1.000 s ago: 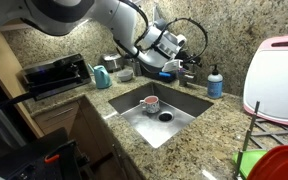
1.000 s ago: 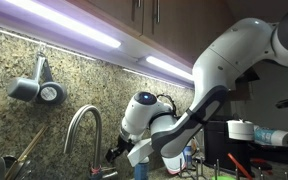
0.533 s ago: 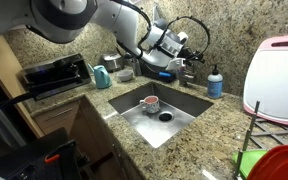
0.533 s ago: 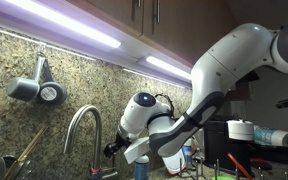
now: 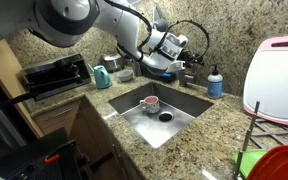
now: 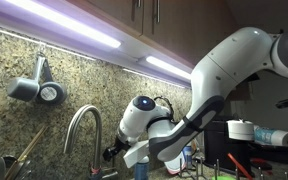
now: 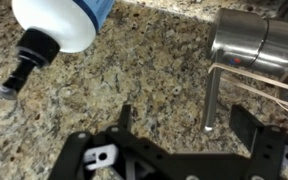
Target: Open the tap
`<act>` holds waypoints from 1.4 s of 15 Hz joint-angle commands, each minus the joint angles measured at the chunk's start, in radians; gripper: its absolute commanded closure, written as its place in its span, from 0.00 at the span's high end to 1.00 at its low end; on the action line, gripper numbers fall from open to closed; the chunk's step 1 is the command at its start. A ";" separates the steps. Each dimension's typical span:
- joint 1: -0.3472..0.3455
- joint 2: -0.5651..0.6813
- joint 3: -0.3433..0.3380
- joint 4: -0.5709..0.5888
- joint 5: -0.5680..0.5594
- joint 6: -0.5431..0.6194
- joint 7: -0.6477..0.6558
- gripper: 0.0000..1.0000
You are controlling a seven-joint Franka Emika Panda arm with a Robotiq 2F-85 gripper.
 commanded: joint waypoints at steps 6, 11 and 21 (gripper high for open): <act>0.004 -0.003 -0.005 -0.010 -0.006 0.008 0.007 1.00; 0.015 -0.002 -0.013 -0.019 -0.012 0.007 0.018 1.00; 0.025 0.008 -0.016 -0.011 -0.005 -0.011 0.022 0.58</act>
